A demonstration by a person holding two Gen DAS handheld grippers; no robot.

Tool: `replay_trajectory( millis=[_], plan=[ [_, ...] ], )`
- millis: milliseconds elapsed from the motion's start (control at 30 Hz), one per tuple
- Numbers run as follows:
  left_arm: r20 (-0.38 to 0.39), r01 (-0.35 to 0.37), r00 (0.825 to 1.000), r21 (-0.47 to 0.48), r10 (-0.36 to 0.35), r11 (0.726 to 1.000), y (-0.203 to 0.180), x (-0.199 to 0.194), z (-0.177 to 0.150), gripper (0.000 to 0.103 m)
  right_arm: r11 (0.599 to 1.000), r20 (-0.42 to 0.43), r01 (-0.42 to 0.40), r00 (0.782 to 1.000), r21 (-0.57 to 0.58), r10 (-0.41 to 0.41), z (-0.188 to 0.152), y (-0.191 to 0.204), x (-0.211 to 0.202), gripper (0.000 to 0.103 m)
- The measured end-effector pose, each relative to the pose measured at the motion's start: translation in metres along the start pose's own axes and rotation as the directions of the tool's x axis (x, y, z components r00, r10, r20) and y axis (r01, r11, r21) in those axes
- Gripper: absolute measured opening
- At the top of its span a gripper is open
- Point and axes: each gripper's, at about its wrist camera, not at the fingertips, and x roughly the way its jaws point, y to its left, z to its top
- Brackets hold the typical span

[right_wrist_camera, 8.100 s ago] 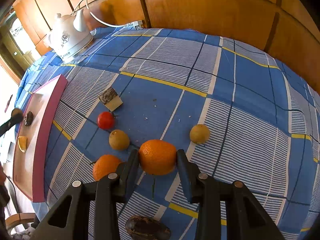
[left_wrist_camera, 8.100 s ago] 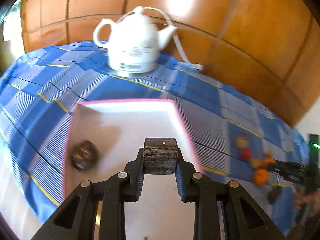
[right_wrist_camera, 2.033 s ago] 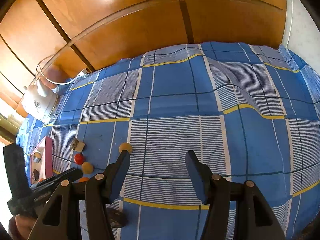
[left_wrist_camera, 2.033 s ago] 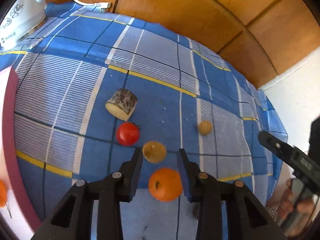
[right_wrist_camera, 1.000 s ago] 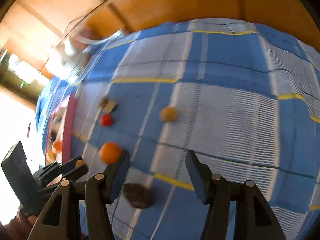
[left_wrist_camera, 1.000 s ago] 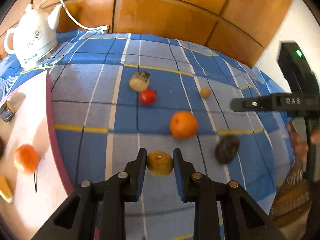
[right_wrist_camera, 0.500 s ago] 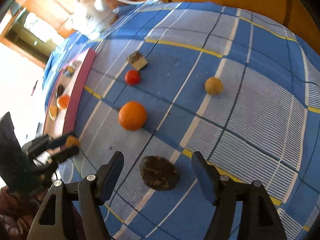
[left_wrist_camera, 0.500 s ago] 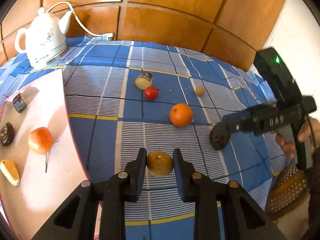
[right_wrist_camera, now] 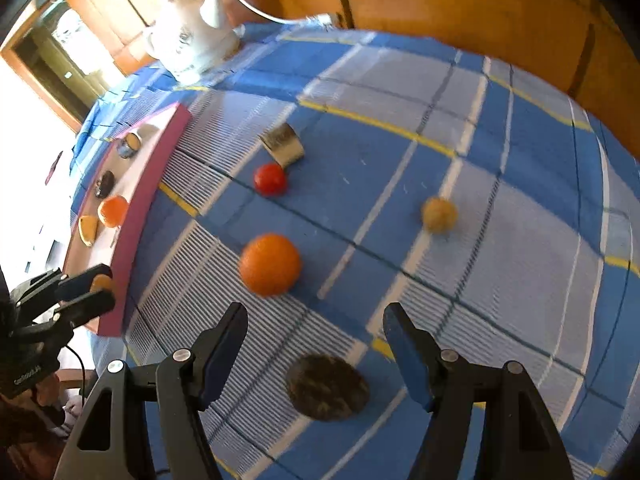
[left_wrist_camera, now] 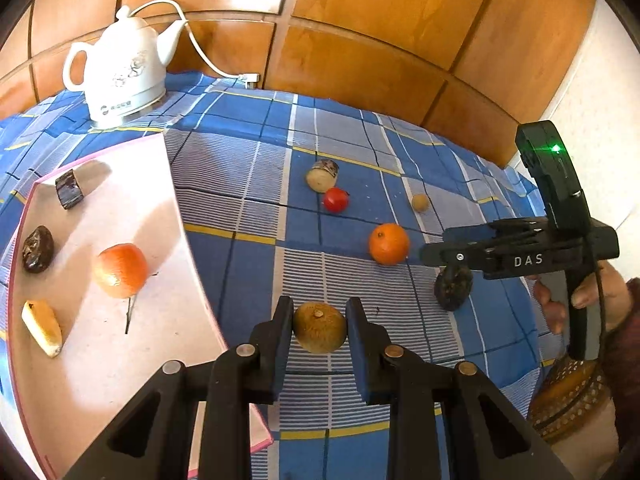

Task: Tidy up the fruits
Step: 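Close the right gripper on the orange while the left gripper lifts the tan fruit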

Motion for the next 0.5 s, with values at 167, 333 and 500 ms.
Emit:
replay_trajectory(
  millis=[167, 333, 500],
  plan=[
    [0.013, 0.004, 1.0, -0.007, -0.004, 1.0, 0.006, -0.005, 0.002, 0.027, 0.999, 0.045, 0.002, 0.999, -0.054, 0.001, 0.013, 0.023, 0.009, 0.071],
    [0.015, 0.001, 1.0, -0.028, -0.001, 1.0, 0.016, -0.007, 0.0, 0.027, 0.993, 0.011, 0.038, 0.999, -0.111, -0.037, 0.02, 0.035, 0.034, 0.062],
    [0.032, -0.002, 0.999, -0.058, 0.004, 0.998, 0.028, -0.012, 0.0, 0.027, 0.99, 0.009, 0.047, 0.999, -0.129, -0.047, 0.017, 0.034, 0.041, 0.039]
  ],
)
